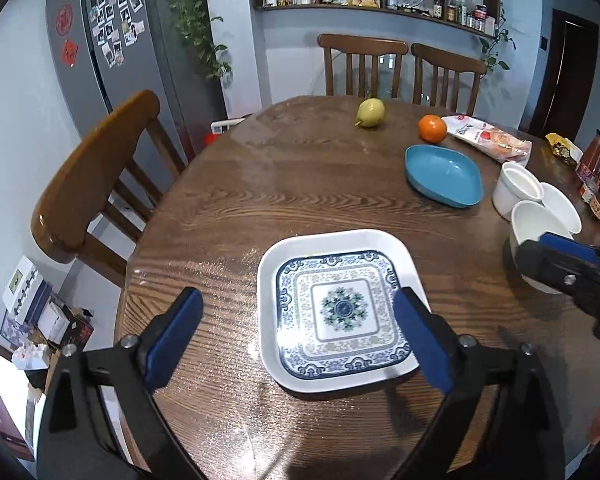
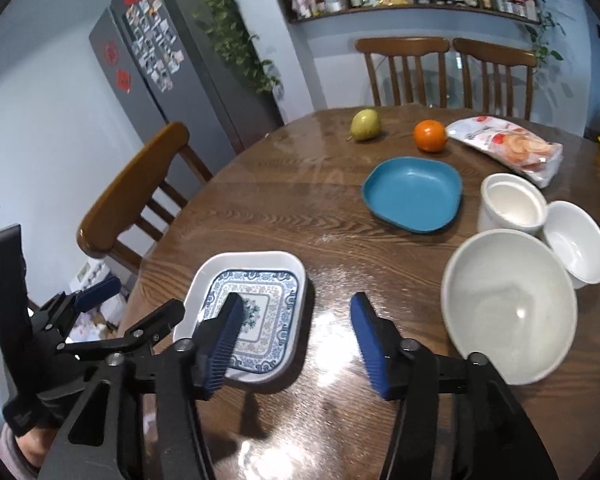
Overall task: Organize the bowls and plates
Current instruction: 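Open both grippers and withdraw from the plate stack, then move both grippers to the teal square dish and grasp its rim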
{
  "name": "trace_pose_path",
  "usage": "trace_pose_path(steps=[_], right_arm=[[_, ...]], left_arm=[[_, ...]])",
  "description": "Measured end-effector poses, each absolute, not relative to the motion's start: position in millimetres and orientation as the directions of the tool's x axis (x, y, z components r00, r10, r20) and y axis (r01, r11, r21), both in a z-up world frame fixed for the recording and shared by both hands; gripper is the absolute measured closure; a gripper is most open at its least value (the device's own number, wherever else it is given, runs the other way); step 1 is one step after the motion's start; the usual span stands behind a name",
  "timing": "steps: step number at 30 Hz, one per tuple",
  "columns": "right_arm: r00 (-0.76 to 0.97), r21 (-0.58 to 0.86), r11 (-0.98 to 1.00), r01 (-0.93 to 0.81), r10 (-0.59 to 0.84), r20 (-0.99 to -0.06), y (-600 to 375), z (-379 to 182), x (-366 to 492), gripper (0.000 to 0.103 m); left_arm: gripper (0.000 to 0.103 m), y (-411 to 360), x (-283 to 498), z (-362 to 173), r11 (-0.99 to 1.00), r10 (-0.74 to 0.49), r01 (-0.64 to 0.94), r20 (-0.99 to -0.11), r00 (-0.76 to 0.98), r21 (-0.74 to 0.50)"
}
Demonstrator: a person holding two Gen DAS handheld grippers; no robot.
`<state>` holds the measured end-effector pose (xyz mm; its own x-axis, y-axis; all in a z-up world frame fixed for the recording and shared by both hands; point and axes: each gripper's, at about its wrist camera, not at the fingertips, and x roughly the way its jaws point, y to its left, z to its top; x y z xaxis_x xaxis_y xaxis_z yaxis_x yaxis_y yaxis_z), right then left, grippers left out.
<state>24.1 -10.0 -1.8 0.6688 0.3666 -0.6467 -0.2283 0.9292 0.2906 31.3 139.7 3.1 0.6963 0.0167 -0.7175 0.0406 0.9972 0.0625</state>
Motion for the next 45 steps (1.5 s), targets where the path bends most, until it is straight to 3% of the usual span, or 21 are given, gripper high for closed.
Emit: trace_pose_path(steps=[6,23,36,45], right_arm=[[0.711,0.308,0.938,-0.161,0.327,-0.623,-42,5,11,0.037],[0.799,0.340,0.938,0.063,0.156,-0.581,-138,23,-21,0.036],[0.833,0.287,0.950,0.119,0.062,-0.549,-175,54,-32,0.036],[0.850,0.227,0.970,0.088,0.046,-0.525,-186,85,-4,0.035]], left_arm=[[0.001,130,31,8,0.997,0.000,0.053,-0.703,0.712,0.054],[0.001,83,29,19,0.986,-0.037,0.137,-0.674,0.738,0.096],[0.001,47,42,32,0.975,-0.103,0.208,-0.667,0.738,0.079],[0.001,33,95,64,0.975,-0.177,0.223,-0.677,0.715,-0.020]])
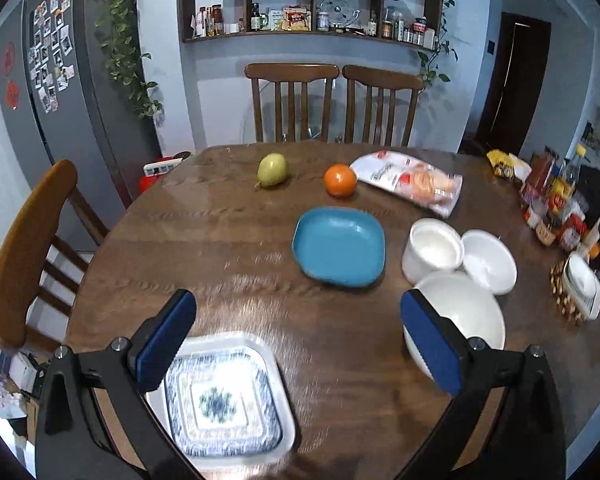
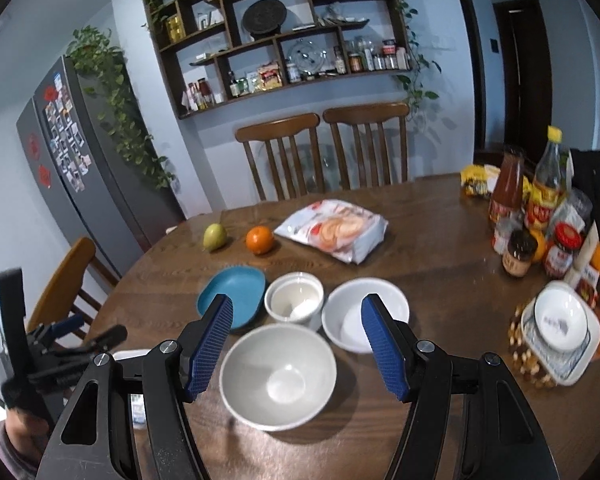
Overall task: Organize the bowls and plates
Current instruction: 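Move both grippers to the teal square dish and grasp its rim, then lift the teal dish and carry it toward the plate stack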
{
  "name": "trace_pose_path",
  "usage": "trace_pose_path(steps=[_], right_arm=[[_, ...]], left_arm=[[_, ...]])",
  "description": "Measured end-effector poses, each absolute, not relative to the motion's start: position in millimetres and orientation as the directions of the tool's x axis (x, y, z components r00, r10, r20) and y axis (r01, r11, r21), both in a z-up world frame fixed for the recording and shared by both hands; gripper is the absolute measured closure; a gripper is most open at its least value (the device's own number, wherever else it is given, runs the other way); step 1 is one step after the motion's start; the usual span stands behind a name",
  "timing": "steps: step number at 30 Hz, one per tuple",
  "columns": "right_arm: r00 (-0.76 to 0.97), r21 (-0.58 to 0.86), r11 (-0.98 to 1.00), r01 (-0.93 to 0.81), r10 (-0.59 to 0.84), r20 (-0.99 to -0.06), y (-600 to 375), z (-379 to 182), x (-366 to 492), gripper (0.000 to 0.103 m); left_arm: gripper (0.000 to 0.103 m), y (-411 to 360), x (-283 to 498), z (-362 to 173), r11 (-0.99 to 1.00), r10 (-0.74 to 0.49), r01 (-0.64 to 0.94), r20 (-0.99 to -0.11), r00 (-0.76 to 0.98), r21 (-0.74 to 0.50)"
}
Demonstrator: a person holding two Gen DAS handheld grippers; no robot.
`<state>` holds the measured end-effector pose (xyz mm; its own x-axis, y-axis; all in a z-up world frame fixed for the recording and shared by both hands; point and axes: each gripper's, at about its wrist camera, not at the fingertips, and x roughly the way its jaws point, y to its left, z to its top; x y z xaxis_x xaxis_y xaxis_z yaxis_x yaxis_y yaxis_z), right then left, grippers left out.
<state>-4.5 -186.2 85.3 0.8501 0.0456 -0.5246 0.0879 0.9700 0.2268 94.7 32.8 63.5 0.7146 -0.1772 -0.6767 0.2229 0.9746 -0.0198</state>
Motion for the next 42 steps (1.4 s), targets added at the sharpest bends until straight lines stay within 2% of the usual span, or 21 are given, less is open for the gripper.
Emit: trace_pose_path(steps=[6,12,13,15,18,20,21,23,25,27,29,30,42], right_arm=[[0.858,0.224,0.973,0.046,0.076,-0.507,-188,100,28,0.035],[0.831,0.270,0.963,0.017,0.137,-0.540,-183,81,60,0.034],[0.822,0.277,0.961,0.013,0.147,-0.550,-181,74,65,0.034],[0.800,0.289,0.957,0.015,0.162,-0.578,-178,59,75,0.034],[0.769,0.306,0.952,0.014,0.185,-0.612,-174,41,88,0.034],[0.753,0.303,0.953,0.010,0.192,-0.629,-170,33,96,0.034],[0.748,0.299,0.954,0.009,0.192,-0.635,-169,31,99,0.034],[0.737,0.292,0.956,0.001,0.197,-0.647,-164,25,106,0.034],[0.724,0.284,0.959,-0.008,0.201,-0.660,-157,20,113,0.034],[0.709,0.276,0.961,-0.019,0.208,-0.674,-149,13,120,0.034],[0.694,0.274,0.961,-0.029,0.216,-0.686,-141,8,127,0.034],[0.688,0.273,0.961,-0.034,0.221,-0.692,-138,6,130,0.034],[0.557,0.228,0.967,-0.118,0.254,-0.790,-77,-28,168,0.034]], left_arm=[[0.001,23,149,69,0.976,-0.182,0.214,-0.688,0.703,-0.039],[0.003,7,215,11,0.983,-0.127,0.184,-0.787,0.604,-0.017],[0.005,6,221,2,0.981,-0.132,0.191,-0.800,0.585,-0.022],[0.012,-1,235,-19,0.978,-0.130,0.206,-0.832,0.539,-0.019],[0.029,-6,251,-42,0.979,-0.104,0.205,-0.862,0.497,0.000],[0.046,-5,259,-54,0.979,-0.090,0.202,-0.877,0.471,0.007],[0.050,-3,261,-56,0.981,-0.087,0.195,-0.883,0.462,0.006],[0.073,2,267,-64,0.983,-0.100,0.182,-0.896,0.433,-0.022],[0.080,3,269,-69,0.982,-0.109,0.185,-0.904,0.413,-0.034],[0.079,5,269,-71,0.978,-0.118,0.205,-0.904,0.411,-0.035],[0.087,6,267,-71,0.972,-0.116,0.235,-0.905,0.410,-0.018],[0.089,7,265,-70,0.969,-0.114,0.247,-0.908,0.404,-0.011],[0.087,50,237,-71,0.917,-0.060,0.389,-0.934,0.353,0.088]])
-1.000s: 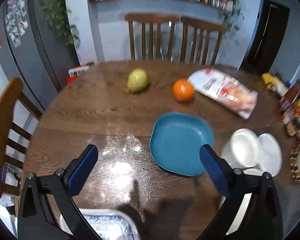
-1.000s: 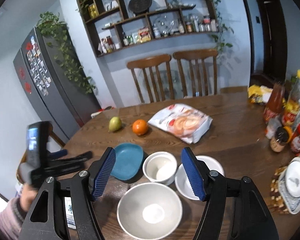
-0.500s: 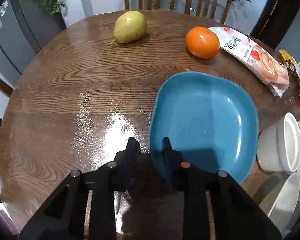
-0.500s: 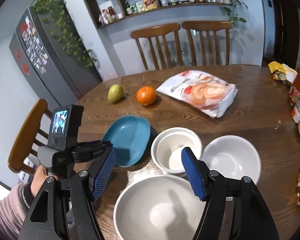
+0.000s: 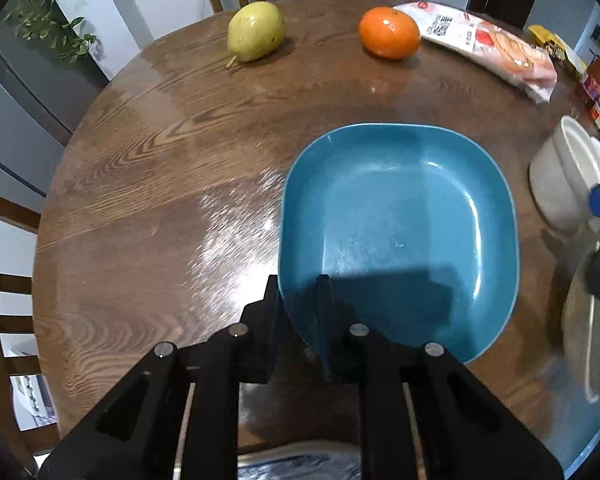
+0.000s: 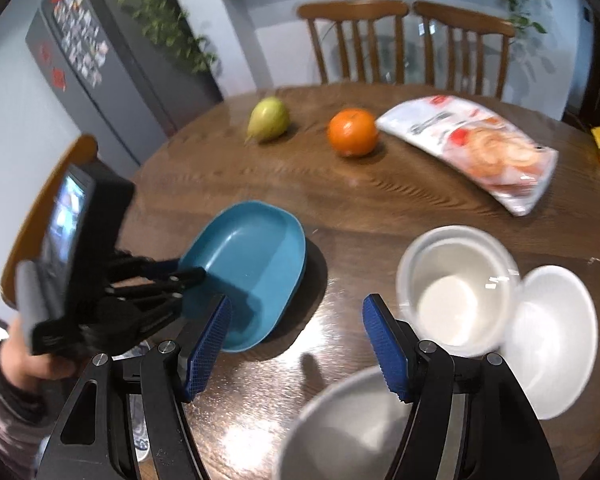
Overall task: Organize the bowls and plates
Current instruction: 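Lift the teal dish and carry it toward the plate stack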
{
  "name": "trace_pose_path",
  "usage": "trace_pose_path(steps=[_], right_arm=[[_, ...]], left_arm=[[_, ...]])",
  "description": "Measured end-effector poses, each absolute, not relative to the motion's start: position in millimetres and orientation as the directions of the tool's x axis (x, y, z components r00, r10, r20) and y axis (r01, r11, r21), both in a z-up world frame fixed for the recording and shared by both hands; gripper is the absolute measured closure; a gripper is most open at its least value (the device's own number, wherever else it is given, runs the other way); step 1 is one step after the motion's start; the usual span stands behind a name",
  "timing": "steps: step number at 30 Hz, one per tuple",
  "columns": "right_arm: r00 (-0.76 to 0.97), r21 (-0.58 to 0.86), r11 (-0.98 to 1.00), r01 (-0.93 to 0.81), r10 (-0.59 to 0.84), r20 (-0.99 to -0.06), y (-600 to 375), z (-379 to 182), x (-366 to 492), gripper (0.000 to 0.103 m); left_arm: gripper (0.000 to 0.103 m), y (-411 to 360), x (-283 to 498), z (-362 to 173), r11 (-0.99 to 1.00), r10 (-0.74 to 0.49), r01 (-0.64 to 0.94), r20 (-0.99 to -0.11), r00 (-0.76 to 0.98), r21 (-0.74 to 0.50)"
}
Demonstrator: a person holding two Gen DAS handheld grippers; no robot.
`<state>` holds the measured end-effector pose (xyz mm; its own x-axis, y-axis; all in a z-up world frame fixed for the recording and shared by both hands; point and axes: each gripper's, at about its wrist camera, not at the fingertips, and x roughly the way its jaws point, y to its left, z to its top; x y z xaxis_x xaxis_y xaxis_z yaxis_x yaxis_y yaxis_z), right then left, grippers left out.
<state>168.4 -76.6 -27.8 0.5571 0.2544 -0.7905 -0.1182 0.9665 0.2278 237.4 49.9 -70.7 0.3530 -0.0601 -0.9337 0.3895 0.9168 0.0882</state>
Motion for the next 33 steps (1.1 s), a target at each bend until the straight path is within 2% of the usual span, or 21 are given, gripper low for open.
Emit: trace_pose_path(steps=[8,10,12,16,18,19,24,28,33], right_arm=[[0.491,0.175,0.973,-0.147,0.226,-0.842,-39,-53,193,0.034],[0.478,0.177,0.974,-0.144,0.225,-0.849,-35,-58,198,0.040],[0.465,0.169,0.976,-0.136,0.214,-0.859,-32,-62,202,0.056],[0.442,0.165,0.979,-0.122,0.203,-0.874,-29,-71,207,0.066],[0.437,0.168,0.978,-0.126,0.207,-0.875,-29,-74,206,0.083],[0.436,0.165,0.978,-0.128,0.205,-0.876,-27,-74,207,0.085],[0.459,0.164,0.980,-0.108,0.196,-0.867,-29,-73,203,0.089],[0.482,0.170,0.980,-0.102,0.198,-0.853,-30,-68,198,0.090],[0.520,0.171,0.980,-0.104,0.201,-0.830,-29,-55,187,0.090]], left_arm=[[0.086,68,233,-73,0.921,-0.089,0.385,-0.933,0.349,0.056],[0.087,70,232,-74,0.922,-0.098,0.385,-0.931,0.352,0.048],[0.087,73,232,-74,0.923,-0.107,0.383,-0.929,0.353,0.039],[0.087,74,232,-75,0.924,-0.122,0.383,-0.925,0.359,0.027],[0.087,73,231,-74,0.921,-0.122,0.389,-0.924,0.362,0.031],[0.088,71,230,-74,0.919,-0.122,0.392,-0.924,0.363,0.033],[0.089,71,227,-74,0.924,-0.127,0.381,-0.916,0.381,0.030],[0.089,74,224,-74,0.934,-0.155,0.357,-0.913,0.378,-0.011],[0.089,73,211,-59,0.942,-0.158,0.336,-0.885,0.438,-0.001]])
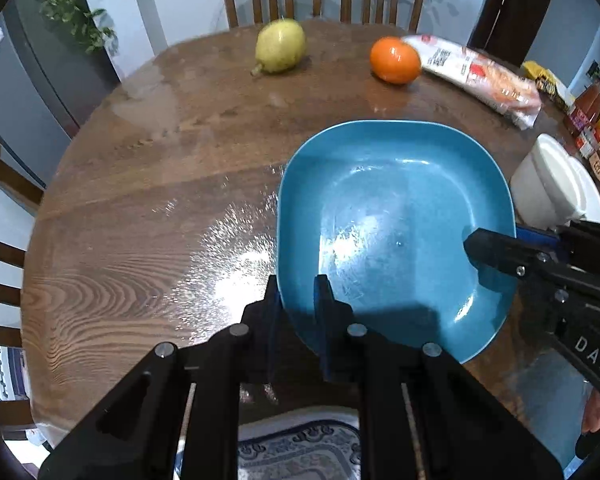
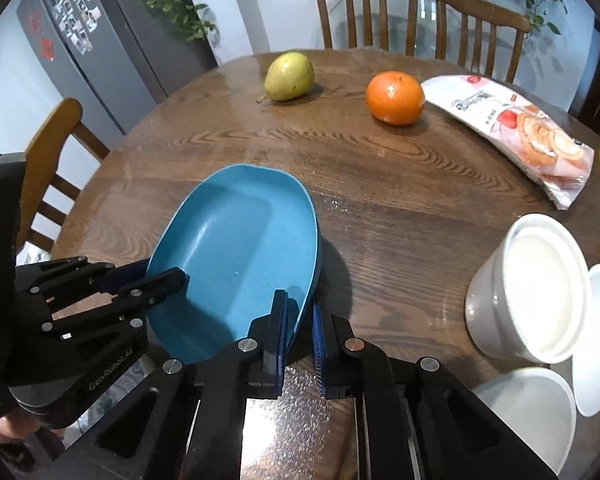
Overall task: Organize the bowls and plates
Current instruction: 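Lift the teal dish and carry it toward the plate stack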
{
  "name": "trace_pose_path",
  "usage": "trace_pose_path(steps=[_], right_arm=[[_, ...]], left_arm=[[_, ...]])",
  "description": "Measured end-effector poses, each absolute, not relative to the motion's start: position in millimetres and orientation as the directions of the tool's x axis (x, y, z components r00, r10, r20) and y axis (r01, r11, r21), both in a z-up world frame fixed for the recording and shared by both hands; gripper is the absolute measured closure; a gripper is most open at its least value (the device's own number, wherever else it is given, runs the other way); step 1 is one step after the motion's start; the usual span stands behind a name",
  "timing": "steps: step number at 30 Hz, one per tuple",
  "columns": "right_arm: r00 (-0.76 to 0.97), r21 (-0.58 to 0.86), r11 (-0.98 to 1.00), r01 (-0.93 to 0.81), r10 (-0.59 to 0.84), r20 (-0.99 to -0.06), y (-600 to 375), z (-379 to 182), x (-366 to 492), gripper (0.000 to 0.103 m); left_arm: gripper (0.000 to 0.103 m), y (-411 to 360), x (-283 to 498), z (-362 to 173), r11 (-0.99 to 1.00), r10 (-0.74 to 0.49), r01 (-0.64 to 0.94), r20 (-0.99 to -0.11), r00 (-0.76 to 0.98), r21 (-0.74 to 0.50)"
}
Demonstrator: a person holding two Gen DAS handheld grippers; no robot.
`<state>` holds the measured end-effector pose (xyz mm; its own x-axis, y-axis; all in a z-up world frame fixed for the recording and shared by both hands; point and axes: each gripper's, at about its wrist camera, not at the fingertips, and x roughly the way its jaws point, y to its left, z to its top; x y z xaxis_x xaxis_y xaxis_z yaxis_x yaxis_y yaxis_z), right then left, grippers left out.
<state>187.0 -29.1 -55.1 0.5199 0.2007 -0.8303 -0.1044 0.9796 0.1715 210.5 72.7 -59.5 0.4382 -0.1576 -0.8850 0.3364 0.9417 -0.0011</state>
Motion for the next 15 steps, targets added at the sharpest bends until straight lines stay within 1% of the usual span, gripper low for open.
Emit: trace_pose_path(steps=[8,15], right_arm=[[0.589,0.185,0.974,-0.133,0.228,-0.775,-30,-24,153,0.090],[0.618,0.205,0.966,-0.159,0.259,-0.743,-29,-7,118,0.090]], left_arm=[[0.089,74,176,-26,0.948,-0.156,0.317,-0.832,0.532,0.024],[0.089,80,142,-10,0.950,-0.172,0.311,-0.812,0.558,0.013]])
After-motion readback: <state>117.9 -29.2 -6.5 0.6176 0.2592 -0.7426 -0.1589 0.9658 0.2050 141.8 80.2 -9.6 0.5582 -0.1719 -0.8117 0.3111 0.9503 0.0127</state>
